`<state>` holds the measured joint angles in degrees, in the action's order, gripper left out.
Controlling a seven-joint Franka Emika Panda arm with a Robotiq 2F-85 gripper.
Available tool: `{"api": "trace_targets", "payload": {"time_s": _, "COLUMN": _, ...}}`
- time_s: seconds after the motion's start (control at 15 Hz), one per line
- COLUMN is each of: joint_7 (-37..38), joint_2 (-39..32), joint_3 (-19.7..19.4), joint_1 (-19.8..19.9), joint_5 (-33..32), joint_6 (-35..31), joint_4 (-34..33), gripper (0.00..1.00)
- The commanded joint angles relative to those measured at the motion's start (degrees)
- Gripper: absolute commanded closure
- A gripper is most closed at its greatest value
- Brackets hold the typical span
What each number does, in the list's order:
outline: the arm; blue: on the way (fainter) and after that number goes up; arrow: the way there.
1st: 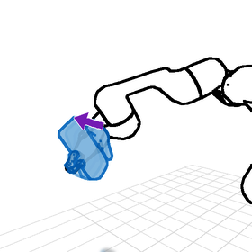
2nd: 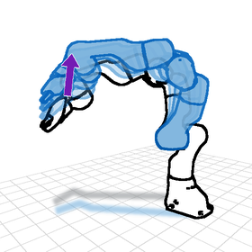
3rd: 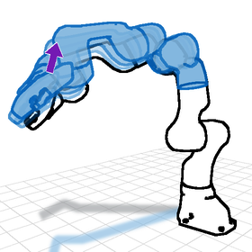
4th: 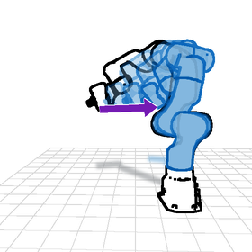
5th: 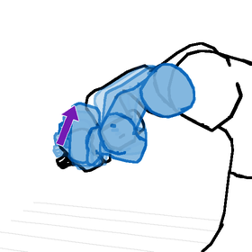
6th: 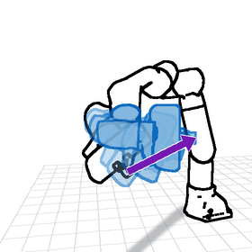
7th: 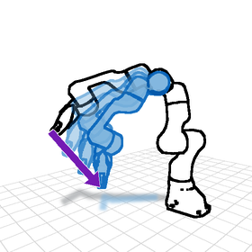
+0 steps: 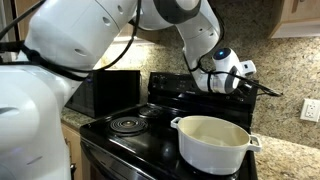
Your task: Switch on the stove
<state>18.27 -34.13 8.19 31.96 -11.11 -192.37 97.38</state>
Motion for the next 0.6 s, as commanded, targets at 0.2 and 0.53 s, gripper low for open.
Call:
{"api": "trace_targets", "payload": {"time_s": 0.2, "joint_7": 2.68, "joint_2": 0.2, "joint_3": -0.03, "joint_1": -3.72, "joint_5": 7.72, "joint_6": 2.58, "joint_4": 0.09, "gripper": 0.88}}
{"api": "trace_targets", "payload": {"time_s": 0.53, "joint_7": 4.65, "joint_2": 1.12, "joint_3": 6.11, "joint_1": 0.56, "joint_5": 9.0, "joint_6": 6.32, "joint_4": 0.51, "gripper": 0.88}}
